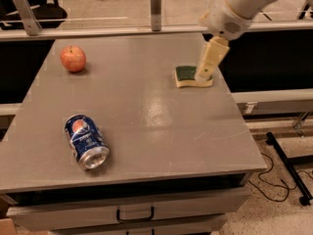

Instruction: Pick sponge

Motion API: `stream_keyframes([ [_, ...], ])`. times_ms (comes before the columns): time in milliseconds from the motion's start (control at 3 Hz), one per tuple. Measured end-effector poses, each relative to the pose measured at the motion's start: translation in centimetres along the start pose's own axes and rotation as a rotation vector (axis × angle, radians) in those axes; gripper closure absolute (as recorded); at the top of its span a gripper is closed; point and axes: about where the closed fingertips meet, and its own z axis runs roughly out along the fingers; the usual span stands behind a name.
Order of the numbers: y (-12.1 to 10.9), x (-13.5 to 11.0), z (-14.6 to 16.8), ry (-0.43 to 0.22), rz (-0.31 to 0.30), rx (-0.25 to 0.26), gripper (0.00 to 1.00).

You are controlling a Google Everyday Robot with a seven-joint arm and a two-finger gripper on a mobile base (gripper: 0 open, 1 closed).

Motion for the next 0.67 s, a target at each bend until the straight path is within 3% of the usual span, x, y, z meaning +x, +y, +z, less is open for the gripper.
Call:
stream_keyframes([
  [333, -3.9, 0.4, 4.5, -0.027, 0.048, -0.02, 0.0],
  [667, -5.7, 2.2, 8.1, -0.018, 0.107, -0.052, 0.0],
])
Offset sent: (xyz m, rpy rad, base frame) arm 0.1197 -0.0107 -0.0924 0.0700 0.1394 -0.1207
